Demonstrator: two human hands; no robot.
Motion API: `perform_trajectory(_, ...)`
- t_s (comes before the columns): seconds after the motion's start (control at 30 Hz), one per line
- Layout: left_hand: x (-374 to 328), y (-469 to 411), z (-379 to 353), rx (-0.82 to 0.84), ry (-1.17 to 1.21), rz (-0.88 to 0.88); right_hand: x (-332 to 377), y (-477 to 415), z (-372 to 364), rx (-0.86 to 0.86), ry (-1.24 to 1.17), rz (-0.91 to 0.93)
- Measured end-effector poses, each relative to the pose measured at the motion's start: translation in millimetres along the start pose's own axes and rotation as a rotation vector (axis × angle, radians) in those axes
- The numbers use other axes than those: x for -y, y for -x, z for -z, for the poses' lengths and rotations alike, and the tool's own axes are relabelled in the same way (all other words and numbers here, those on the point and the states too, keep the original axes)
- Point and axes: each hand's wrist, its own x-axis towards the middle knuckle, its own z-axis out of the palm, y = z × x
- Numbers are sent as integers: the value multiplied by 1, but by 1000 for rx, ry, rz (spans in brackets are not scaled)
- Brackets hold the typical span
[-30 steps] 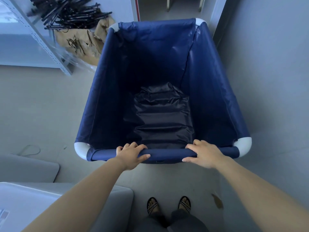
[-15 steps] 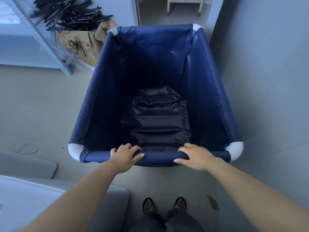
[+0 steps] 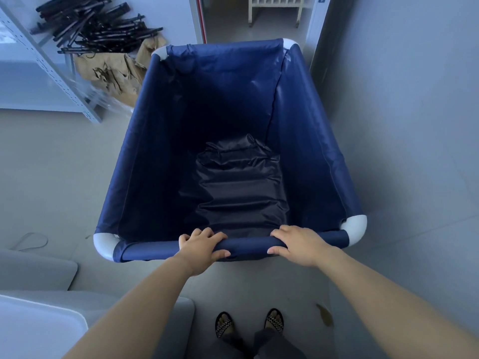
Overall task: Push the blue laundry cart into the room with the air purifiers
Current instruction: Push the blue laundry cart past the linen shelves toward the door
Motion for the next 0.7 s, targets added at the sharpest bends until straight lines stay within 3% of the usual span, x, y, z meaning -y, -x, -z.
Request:
perform_trajectory(0.3, -49, -37, 18, -70, 7, 18, -50, -5, 15, -171, 128, -91)
perform_trajectory(0.7, -67, -65, 36, -66, 55, 30, -83, -21, 37, -161, 135, -79)
